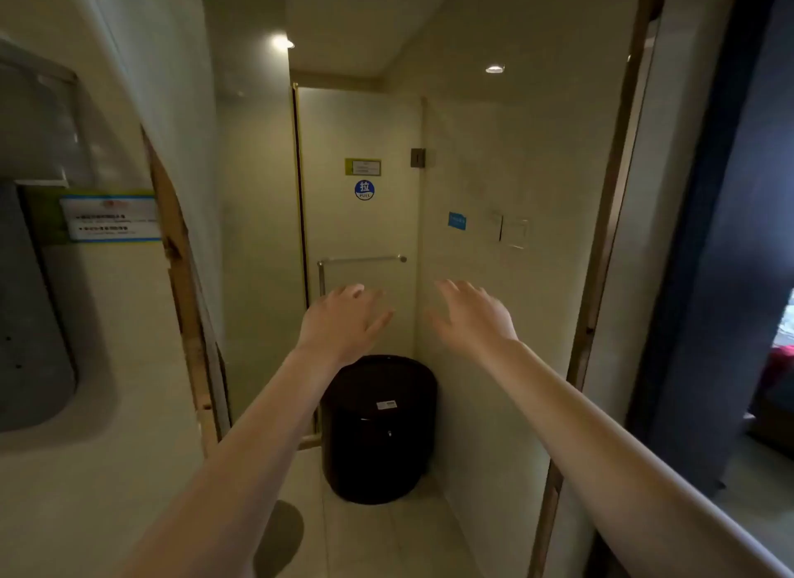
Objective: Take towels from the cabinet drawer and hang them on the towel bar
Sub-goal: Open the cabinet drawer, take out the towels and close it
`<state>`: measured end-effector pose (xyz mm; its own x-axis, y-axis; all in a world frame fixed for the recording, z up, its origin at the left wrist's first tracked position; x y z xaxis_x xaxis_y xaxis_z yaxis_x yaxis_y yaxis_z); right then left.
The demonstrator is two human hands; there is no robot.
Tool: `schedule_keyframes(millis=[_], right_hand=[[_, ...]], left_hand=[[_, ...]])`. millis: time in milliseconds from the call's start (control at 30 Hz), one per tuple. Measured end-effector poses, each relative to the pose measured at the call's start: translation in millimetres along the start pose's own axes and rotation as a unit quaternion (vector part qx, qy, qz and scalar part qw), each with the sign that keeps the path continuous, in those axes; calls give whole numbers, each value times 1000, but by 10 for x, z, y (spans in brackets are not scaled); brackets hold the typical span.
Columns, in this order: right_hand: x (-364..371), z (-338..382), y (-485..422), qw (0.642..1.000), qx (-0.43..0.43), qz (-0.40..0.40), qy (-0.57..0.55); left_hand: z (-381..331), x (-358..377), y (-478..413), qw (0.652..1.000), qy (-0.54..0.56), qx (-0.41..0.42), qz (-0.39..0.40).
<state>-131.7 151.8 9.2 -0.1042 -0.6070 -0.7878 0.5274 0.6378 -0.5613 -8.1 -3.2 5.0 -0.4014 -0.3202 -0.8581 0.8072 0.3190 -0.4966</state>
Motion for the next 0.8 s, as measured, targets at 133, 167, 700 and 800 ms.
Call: schedule_keyframes(millis=[133,167,700,800], right_hand=[[103,-137,-126,1000,-17,-7,6],[139,-172,-169,1000,-20,-6,7],[977,-906,-1750,999,-51,4,-12],[1176,-1101,-2097,999,-41,-2,-6]], left_hand=[[7,185,-185,1000,-14,-12,-10],[13,237,-237,1000,-13,-16,-9],[411,1241,-1769,999,-24,-25,-40],[485,1431,-2114,997,-35,-27,-56]])
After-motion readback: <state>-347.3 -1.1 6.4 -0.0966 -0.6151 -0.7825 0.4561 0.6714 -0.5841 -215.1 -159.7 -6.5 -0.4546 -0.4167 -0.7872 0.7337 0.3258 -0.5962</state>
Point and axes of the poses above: each hand's wrist, its own y-axis away from the middle knuckle, its own x-axis out of the palm, z = x × y, the point moved 1 cm from there along -y, towards the middle knuckle, and after that the axes turned 11 degrees about -y, right-handed, at the moved point
